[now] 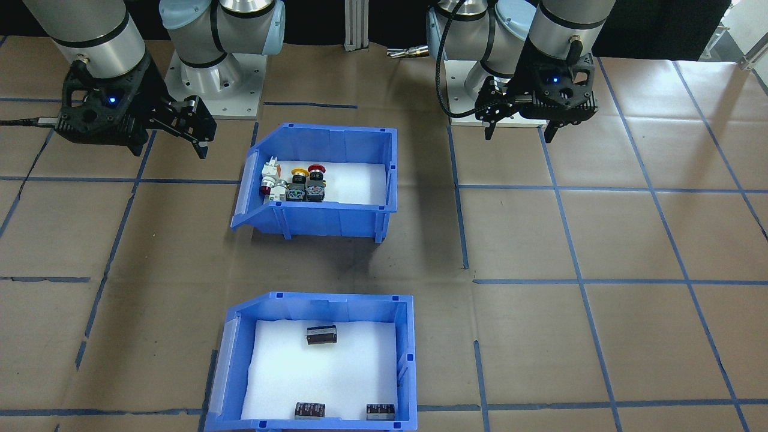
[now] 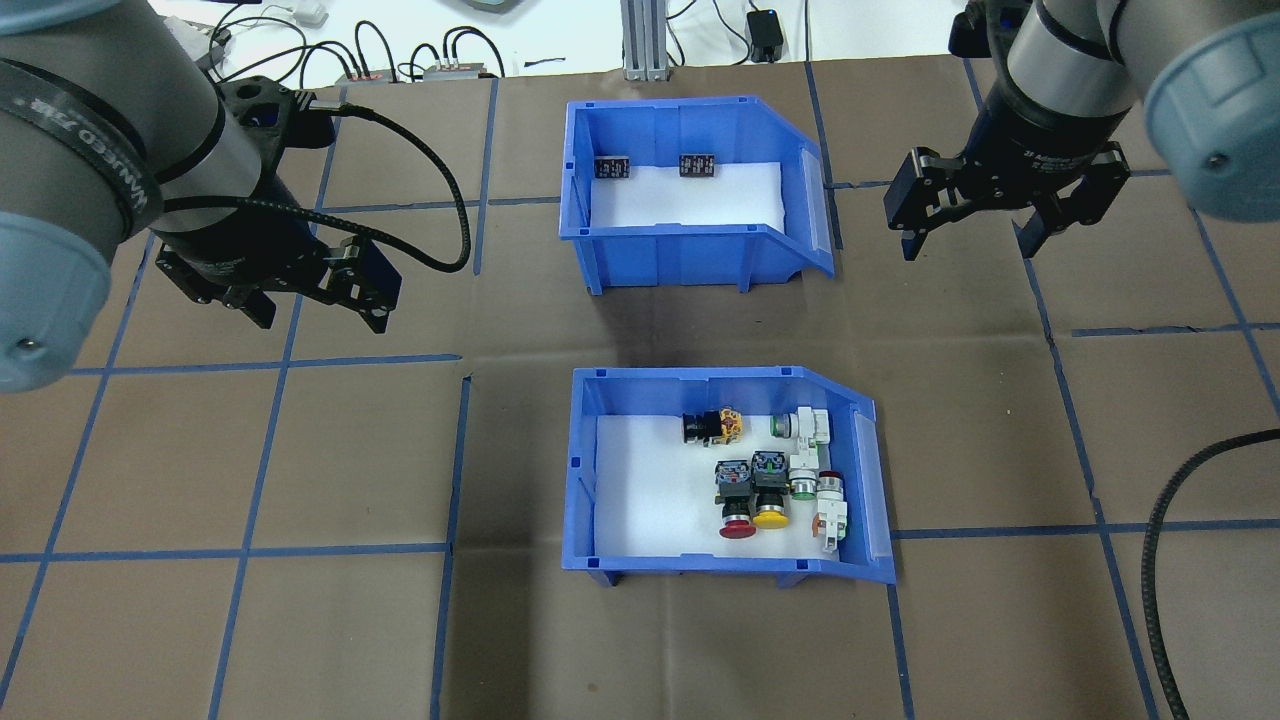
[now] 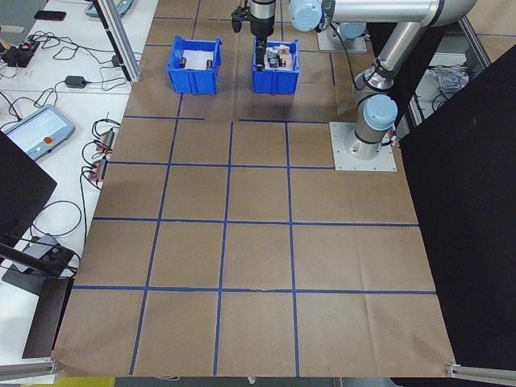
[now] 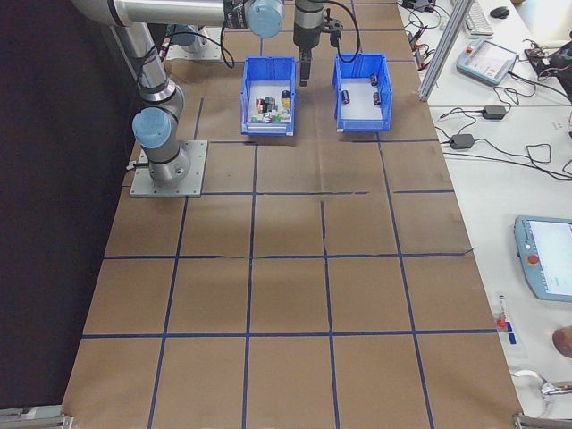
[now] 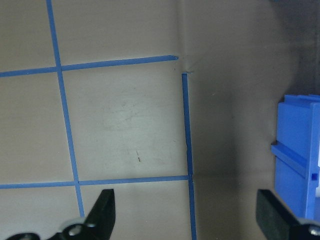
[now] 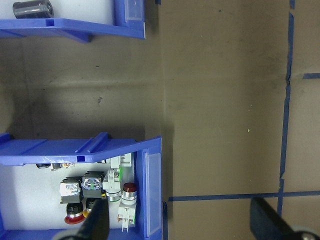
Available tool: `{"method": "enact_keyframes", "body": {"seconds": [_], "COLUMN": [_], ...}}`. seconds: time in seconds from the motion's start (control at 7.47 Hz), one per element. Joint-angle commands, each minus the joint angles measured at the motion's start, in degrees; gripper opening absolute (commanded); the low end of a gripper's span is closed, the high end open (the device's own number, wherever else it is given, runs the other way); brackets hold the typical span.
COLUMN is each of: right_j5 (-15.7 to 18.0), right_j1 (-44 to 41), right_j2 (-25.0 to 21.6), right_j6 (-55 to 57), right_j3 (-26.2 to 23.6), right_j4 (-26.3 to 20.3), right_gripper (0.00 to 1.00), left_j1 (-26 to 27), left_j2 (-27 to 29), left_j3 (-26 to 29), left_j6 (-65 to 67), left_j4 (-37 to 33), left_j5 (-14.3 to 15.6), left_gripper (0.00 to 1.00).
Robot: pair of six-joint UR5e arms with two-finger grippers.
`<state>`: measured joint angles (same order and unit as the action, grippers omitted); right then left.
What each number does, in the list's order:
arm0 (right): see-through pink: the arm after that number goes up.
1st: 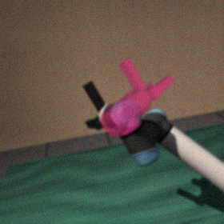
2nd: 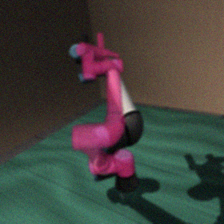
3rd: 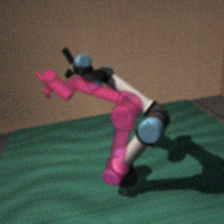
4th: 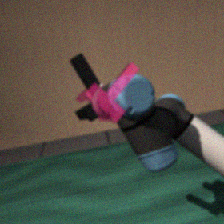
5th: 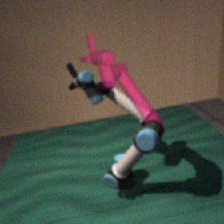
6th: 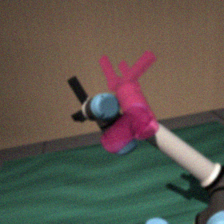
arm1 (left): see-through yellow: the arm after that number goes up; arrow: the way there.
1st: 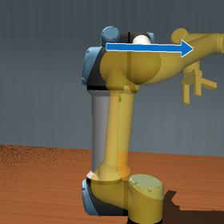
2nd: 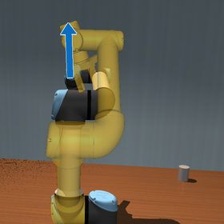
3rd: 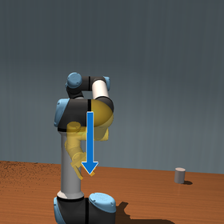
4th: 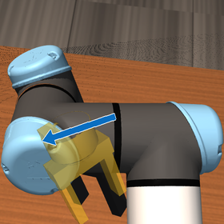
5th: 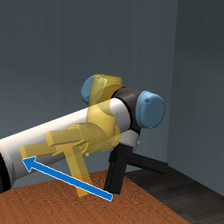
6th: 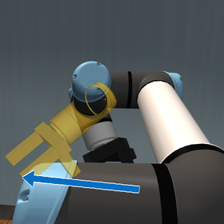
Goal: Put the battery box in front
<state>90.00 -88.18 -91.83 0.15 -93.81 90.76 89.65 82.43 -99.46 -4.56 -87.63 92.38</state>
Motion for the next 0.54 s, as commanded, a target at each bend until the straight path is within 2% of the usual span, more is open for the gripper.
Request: {"method": "enact_keyframes", "body": {"seconds": [0.0, 0.4], "right_j5": [0.1, 0.2], "right_j1": [0.0, 0.0], "right_j2": [-0.9, -0.9], "right_j6": [0.0, 0.0], "right_j3": [-1.4, -1.4], "right_j4": [1.2, 1.2], "right_gripper": [1.00, 1.00], "left_j1": [0.0, 0.0], "left_j2": [-0.1, -0.4], "left_j3": [0.0, -0.4], "left_j6": [0.1, 0.0], "left_j4": [0.0, -0.1], "left_j5": [0.0, 0.1], "left_gripper": [1.00, 1.00]}}
